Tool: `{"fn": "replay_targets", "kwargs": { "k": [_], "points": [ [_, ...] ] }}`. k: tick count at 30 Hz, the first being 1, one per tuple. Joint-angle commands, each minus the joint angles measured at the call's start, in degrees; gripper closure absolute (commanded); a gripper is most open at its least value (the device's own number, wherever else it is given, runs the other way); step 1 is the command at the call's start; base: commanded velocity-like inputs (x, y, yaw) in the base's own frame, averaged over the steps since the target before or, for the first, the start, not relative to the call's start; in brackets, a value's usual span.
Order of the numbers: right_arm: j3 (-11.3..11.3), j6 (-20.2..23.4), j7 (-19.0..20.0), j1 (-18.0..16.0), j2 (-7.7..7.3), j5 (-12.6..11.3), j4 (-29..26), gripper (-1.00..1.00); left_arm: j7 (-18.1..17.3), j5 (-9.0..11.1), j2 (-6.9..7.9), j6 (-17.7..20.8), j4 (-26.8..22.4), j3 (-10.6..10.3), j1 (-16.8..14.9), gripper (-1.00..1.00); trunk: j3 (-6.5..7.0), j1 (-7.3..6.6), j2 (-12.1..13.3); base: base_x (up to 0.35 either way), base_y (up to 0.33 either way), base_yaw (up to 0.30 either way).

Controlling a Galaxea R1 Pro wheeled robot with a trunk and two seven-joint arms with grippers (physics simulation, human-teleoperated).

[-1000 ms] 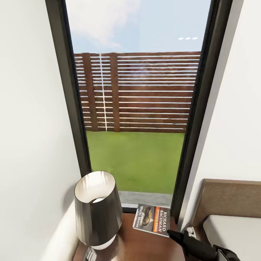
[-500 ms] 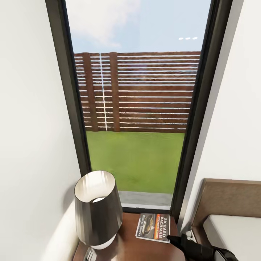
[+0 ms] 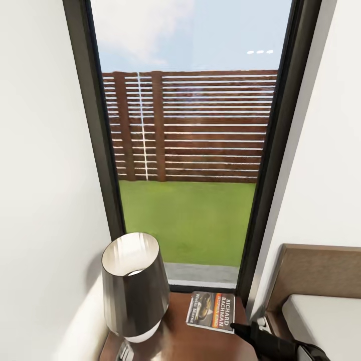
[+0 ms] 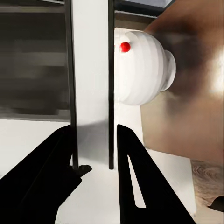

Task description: In the bedroom, move the book from the bed onto either nightstand, and place the two sandals side by side next to the bed.

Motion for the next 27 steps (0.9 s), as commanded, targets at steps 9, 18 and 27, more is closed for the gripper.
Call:
{"fn": "replay_targets", "kwargs": {
  "k": [9, 18, 27],
  "points": [
    [-0.08, 0.23, 3.57, -0.05, -0.01, -0.03, 0.10, 1.00, -0.16, 0.16, -0.02, 0.10, 0.02, -0.01, -0.05, -1.00, -1.69, 1.98, -3.66, 0.000, 0.000, 0.000],
    [-0.08, 0.15, 3.54, -0.04, 0.07, -0.03, 0.13, 1.00, -0.22, 0.16, -0.02, 0.10, 0.01, -0.02, -0.07, -1.00, -3.30, 3.96, -7.27, 0.000, 0.000, 0.000],
    [-0.08, 0.14, 3.53, -0.04, 0.12, -0.03, 0.13, 1.00, -0.25, 0.16, -0.02, 0.10, 0.02, -0.09, -0.04, -1.00, -4.92, 5.94, -10.88, 0.000, 0.000, 0.000]
  ]
}}
